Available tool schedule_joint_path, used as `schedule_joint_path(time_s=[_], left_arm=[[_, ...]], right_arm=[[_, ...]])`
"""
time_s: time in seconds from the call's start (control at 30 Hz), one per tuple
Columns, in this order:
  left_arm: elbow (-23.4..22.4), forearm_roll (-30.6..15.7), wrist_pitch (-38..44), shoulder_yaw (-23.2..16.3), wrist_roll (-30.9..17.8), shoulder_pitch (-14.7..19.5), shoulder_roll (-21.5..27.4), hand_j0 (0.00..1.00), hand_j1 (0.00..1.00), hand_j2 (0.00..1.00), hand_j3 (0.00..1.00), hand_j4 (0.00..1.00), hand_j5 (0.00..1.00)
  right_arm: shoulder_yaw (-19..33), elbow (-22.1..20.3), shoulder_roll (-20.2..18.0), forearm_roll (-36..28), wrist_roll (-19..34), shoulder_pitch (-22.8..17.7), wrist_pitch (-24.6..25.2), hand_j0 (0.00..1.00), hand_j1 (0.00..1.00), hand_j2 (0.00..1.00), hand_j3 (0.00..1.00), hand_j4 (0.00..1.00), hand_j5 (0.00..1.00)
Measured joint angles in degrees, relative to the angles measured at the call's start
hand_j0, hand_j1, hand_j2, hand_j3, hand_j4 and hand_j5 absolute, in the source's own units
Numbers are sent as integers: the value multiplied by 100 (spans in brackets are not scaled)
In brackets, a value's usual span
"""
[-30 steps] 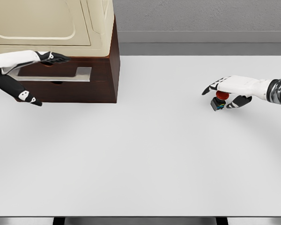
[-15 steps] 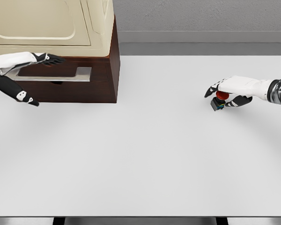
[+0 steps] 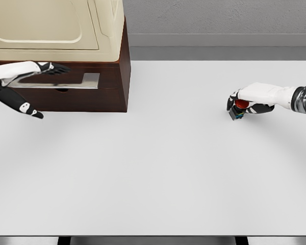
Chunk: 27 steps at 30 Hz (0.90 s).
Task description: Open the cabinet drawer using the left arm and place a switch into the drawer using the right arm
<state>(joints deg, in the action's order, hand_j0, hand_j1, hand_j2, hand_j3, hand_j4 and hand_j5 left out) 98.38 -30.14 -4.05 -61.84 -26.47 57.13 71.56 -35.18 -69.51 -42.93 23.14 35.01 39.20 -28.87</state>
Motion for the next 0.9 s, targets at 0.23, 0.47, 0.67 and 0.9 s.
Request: schedule_joint_path(time_s=[0.23,0.47,0.67,0.9], left_arm=[[-78,31,95,45,0,9,-75,100,100,100,100,100,100],[-94,66,120,50,6,0,-168,100,100,100,100,100,100],[-72,63,121,60,8,-79,-181,100,100,100,100,100,100],[-87,80,122,121,9,-193,-181,100,100,100,100,100,100]], right_arm=[[25,-11,0,-14,1,149,-81,51,51,51,51,51,51],[30,-46,8,-30,2,211,-335,50,50,50,50,50,50],[25,-81,8,-47,1,255,-583,50,50,50,50,50,50],[20,-388,-33,-74,2,299,-626,50,50,50,50,50,50]])
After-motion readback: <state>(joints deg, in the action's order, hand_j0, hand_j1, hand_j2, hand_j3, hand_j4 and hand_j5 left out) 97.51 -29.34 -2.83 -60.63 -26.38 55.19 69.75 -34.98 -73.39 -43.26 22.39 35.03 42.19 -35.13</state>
